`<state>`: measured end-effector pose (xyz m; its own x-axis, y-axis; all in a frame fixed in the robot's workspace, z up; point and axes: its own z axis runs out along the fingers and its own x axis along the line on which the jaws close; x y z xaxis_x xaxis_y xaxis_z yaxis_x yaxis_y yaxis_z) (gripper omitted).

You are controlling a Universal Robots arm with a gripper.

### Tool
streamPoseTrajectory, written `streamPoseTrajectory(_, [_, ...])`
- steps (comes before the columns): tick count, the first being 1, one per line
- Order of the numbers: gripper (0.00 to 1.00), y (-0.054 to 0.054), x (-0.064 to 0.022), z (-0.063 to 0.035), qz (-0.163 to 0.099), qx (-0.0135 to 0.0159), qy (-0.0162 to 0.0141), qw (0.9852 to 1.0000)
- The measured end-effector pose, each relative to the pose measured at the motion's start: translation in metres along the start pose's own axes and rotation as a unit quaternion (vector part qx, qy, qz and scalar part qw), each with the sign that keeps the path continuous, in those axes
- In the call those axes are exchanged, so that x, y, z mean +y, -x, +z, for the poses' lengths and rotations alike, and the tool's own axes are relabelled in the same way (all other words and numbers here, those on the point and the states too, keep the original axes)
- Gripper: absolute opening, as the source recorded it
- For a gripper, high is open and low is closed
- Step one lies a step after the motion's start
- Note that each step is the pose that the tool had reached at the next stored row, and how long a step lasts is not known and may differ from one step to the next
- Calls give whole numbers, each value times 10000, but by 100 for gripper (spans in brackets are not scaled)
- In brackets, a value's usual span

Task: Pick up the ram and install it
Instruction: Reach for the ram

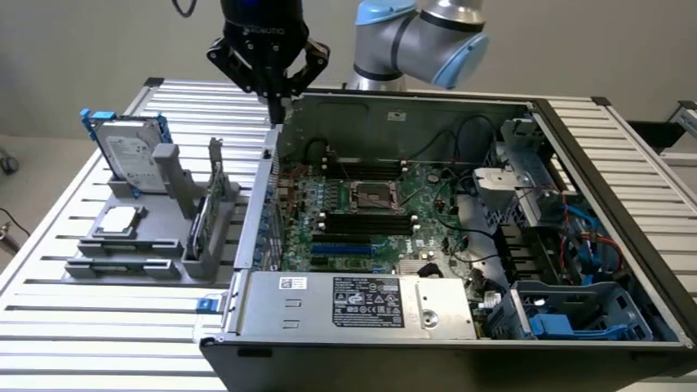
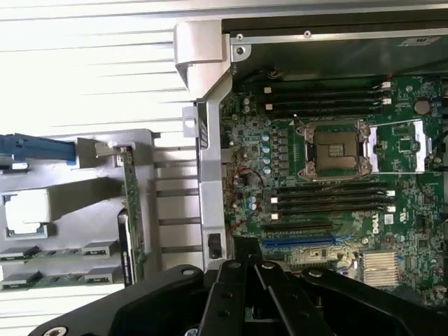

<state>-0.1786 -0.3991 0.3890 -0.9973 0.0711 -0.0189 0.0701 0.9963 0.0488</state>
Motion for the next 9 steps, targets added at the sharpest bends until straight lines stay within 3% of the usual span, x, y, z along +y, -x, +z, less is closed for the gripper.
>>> streamPoseTrajectory(9, [11, -410, -40, 53, 0, 0, -1, 10000])
